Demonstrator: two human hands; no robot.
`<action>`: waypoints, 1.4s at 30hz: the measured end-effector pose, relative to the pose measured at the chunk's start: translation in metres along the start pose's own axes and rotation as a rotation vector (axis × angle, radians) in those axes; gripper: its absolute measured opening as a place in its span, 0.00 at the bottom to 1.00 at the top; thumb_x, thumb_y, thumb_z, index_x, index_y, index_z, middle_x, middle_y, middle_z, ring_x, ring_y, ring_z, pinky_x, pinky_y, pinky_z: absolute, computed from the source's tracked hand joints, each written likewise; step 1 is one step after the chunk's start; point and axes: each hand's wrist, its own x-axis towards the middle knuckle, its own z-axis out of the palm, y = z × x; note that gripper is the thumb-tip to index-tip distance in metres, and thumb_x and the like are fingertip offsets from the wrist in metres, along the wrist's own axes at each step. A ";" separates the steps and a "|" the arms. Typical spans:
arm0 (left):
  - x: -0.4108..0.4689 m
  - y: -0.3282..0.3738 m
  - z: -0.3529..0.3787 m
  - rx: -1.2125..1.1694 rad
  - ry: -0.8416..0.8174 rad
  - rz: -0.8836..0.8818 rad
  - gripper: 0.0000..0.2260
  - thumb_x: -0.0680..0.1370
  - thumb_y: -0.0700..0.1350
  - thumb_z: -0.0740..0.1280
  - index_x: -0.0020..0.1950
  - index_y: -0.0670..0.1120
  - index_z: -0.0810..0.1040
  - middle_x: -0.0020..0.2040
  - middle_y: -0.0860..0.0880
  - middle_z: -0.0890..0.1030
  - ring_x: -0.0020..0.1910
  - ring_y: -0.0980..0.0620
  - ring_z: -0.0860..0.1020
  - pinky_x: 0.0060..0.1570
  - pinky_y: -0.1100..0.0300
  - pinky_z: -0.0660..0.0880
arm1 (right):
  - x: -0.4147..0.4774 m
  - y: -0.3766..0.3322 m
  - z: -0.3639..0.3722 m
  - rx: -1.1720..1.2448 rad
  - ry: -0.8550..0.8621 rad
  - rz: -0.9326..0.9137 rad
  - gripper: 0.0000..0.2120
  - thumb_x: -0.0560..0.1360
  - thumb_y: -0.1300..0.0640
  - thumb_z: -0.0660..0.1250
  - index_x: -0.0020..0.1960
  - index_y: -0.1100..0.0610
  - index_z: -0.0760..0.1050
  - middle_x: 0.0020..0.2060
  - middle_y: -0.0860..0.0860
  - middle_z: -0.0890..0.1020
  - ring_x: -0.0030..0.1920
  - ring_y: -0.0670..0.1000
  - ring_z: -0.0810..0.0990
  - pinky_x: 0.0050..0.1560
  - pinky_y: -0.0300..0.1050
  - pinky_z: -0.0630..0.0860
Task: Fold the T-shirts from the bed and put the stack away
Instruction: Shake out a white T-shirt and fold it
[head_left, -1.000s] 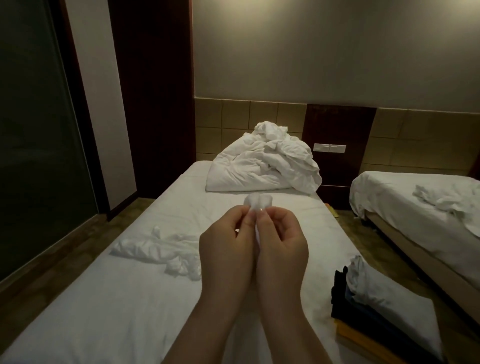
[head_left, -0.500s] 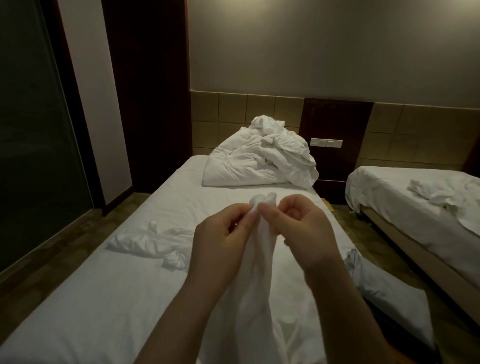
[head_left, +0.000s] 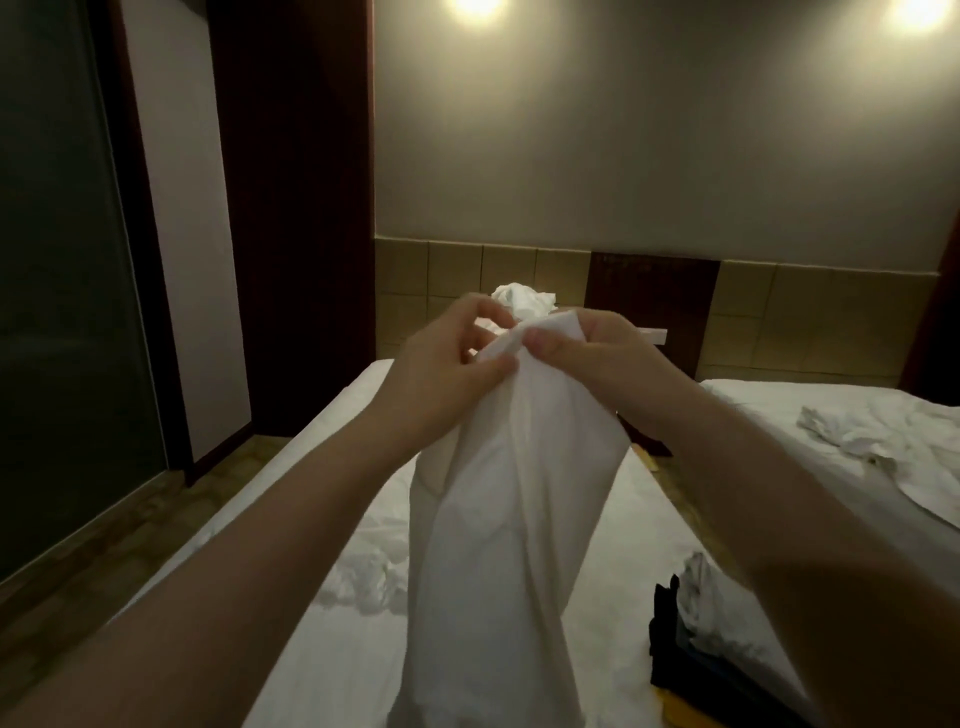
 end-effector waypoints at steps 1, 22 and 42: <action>0.004 0.003 -0.002 0.032 0.014 0.015 0.11 0.75 0.43 0.67 0.53 0.55 0.70 0.45 0.57 0.77 0.43 0.57 0.78 0.44 0.61 0.78 | 0.007 -0.008 -0.004 -0.035 0.016 -0.017 0.08 0.74 0.46 0.65 0.48 0.50 0.77 0.43 0.47 0.81 0.45 0.48 0.82 0.42 0.40 0.79; -0.009 0.001 -0.002 -0.398 -0.321 -0.302 0.06 0.73 0.47 0.68 0.48 0.49 0.82 0.43 0.56 0.84 0.43 0.58 0.82 0.47 0.63 0.78 | 0.035 -0.061 -0.068 -0.166 0.113 -0.009 0.10 0.74 0.54 0.68 0.51 0.60 0.76 0.36 0.47 0.76 0.30 0.40 0.77 0.28 0.26 0.72; 0.005 -0.036 -0.039 -0.015 -0.131 -0.417 0.07 0.70 0.42 0.74 0.44 0.39 0.82 0.40 0.46 0.80 0.40 0.53 0.77 0.35 0.66 0.74 | 0.003 -0.045 -0.127 -0.354 -0.345 0.447 0.40 0.42 0.38 0.81 0.48 0.56 0.78 0.41 0.50 0.85 0.39 0.48 0.84 0.34 0.39 0.79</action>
